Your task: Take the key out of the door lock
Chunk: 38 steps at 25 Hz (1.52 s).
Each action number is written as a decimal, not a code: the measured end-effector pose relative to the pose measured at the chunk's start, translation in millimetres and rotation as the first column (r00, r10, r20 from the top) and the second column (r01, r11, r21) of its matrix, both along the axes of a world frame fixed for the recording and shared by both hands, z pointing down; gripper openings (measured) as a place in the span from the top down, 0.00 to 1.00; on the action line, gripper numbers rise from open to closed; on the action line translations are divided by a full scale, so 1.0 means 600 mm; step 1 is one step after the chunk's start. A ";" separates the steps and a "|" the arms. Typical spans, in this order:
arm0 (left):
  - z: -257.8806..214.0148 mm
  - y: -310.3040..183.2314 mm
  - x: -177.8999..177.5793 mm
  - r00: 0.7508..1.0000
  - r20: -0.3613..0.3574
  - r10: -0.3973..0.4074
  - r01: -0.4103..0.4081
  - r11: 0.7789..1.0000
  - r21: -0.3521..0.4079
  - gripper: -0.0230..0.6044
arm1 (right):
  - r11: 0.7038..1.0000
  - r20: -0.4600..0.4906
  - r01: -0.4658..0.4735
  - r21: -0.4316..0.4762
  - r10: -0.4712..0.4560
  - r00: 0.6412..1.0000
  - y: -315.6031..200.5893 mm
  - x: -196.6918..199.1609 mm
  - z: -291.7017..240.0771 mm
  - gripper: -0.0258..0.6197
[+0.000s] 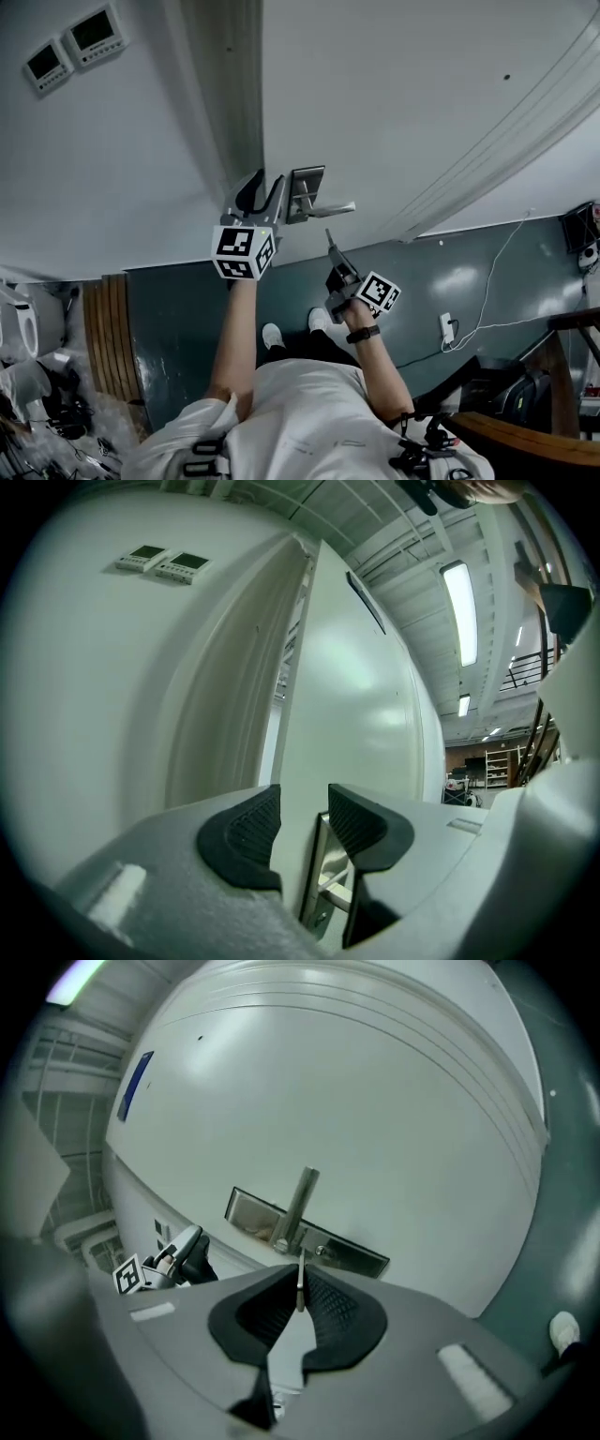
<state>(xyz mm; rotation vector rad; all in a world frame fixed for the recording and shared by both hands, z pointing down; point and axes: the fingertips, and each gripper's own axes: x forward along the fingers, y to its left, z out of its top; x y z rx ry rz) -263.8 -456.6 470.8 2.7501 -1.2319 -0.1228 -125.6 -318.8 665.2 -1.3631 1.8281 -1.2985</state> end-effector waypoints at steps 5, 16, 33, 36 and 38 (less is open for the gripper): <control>0.014 0.056 0.004 1.000 0.024 -0.006 0.006 1.000 -0.002 0.71 | 0.993 -0.106 0.018 0.118 -0.005 0.994 0.000 0.026 -0.092 0.92; -0.019 0.213 0.033 0.979 0.058 -0.196 0.195 0.981 0.020 0.96 | 0.887 -0.588 0.282 0.366 -0.014 0.808 0.040 0.039 -0.316 0.91; -0.084 0.290 0.086 0.973 0.122 -0.196 0.180 0.974 0.134 0.96 | 0.846 -0.783 0.342 0.409 0.133 0.607 0.079 -0.001 -0.393 0.91; -0.093 0.290 0.076 0.976 0.118 -0.181 0.163 0.975 0.150 0.96 | 0.846 -0.788 0.330 0.419 0.159 0.595 0.077 -0.012 -0.404 0.91; -0.092 0.286 0.066 0.980 0.106 -0.171 0.155 0.977 0.143 0.96 | 0.845 -0.792 0.325 0.424 0.172 0.586 0.077 -0.021 -0.408 0.91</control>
